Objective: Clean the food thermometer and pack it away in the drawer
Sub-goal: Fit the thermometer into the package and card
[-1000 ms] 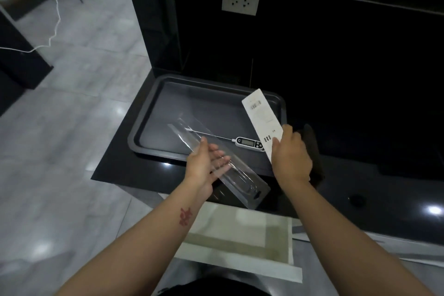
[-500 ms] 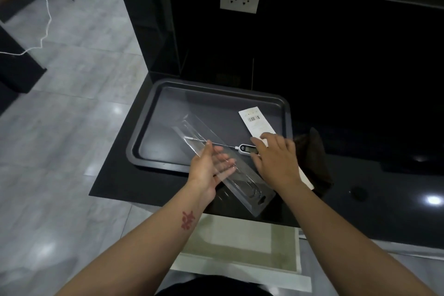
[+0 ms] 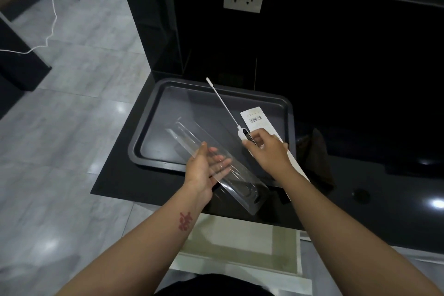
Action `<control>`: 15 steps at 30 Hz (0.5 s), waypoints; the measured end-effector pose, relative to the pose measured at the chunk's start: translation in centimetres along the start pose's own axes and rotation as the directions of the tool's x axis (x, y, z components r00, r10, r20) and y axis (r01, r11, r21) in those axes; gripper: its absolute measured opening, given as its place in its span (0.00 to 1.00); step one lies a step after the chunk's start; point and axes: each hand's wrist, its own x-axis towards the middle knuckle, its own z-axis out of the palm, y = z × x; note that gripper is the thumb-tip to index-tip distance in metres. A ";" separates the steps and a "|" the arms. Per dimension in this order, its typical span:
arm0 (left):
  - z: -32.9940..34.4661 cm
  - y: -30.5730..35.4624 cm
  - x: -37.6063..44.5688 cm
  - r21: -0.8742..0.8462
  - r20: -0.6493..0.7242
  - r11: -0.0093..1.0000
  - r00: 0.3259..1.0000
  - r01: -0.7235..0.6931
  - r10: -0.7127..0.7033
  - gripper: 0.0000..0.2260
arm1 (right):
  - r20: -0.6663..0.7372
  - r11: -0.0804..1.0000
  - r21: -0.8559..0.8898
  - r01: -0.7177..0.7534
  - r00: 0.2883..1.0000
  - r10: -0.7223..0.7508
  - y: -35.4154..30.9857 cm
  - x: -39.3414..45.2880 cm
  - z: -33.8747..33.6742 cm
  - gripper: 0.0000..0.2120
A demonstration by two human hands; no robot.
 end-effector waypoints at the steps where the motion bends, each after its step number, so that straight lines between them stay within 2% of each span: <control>1: 0.1 0.0 0.0 -0.014 0.007 1.000 1.000 0.001 0.000 0.14 | 0.018 0.994 0.112 -0.020 1.000 0.018 -0.4 -0.2 -0.2 0.08; 4: 0.3 0.2 0.2 -0.062 0.046 0.998 0.999 0.010 -0.007 0.13 | 0.063 0.969 0.246 0.002 0.998 -0.018 -1.8 -0.9 -0.9 0.08; 8: 0.5 0.7 0.5 -0.098 0.098 0.995 0.995 0.035 -0.026 0.13 | 0.096 0.971 0.211 0.113 0.986 -0.135 -3.2 -1.5 -1.2 0.12; 11: 0.6 1.0 0.7 -0.157 0.113 0.986 0.993 0.058 -0.041 0.14 | 0.100 0.957 -0.051 0.286 0.955 -0.280 -3.5 -2.3 -1.2 0.10; 13: 0.8 1.3 0.7 -0.202 0.111 0.977 0.993 0.065 -0.043 0.14 | 0.088 0.872 -0.280 0.401 0.916 -0.392 -3.6 -2.9 -1.2 0.10; 15: 1.0 1.5 0.7 -0.219 0.096 0.974 0.995 0.057 -0.036 0.15 | 0.101 0.791 -0.441 0.425 0.899 -0.426 -3.5 -3.3 -1.1 0.12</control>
